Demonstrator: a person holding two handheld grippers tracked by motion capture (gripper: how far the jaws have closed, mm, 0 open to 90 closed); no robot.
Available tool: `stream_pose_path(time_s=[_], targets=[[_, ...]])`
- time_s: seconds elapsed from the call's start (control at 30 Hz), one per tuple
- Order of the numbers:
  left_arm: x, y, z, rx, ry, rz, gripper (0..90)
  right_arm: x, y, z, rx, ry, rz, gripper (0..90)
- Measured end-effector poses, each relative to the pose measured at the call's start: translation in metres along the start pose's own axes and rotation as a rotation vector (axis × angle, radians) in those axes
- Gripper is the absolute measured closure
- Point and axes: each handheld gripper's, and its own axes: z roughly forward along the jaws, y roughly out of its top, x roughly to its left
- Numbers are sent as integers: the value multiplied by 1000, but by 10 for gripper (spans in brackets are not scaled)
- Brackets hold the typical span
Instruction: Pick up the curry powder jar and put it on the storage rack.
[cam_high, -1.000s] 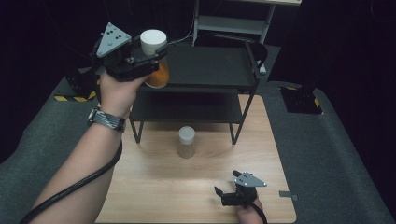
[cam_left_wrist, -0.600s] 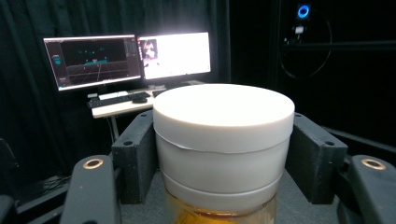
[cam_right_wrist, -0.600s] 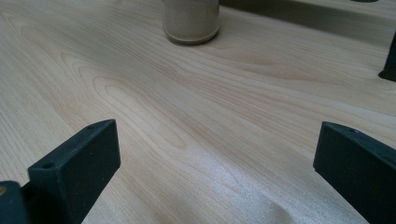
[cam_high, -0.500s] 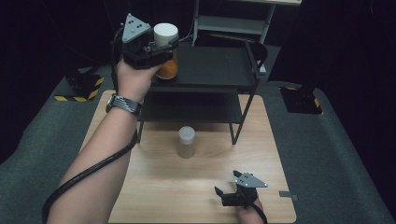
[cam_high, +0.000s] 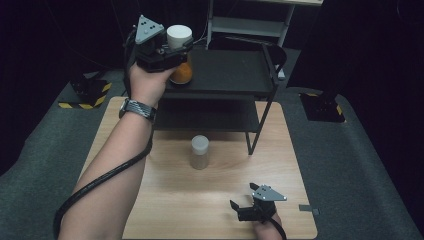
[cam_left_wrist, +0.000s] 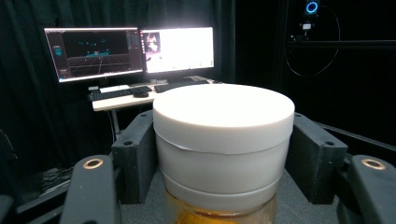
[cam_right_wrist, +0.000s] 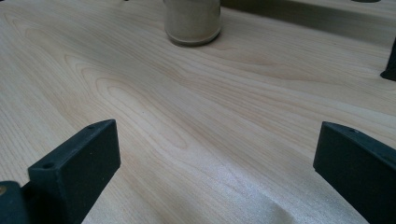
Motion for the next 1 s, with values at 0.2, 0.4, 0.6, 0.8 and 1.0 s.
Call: stream_pose_path(time_s=[0.2, 0.4, 0.6, 0.8, 1.0], targets=[[0, 0, 2, 4, -13, 8, 336, 0, 0, 0, 1, -1, -2, 2], [3, -3, 3, -4, -17, -7, 336, 0, 0, 0, -1, -1, 0, 2], [6, -8, 1, -19, -19, -21, 333, 0, 0, 0, -1, 0, -1, 2], [8, -7, 1, -17, -25, -16, 332, 1, 0, 0, -1, -3, -3, 2], [7, -7, 0, -17, -22, -14, 332, 1, 0, 0, 0, -2, -5, 2]])
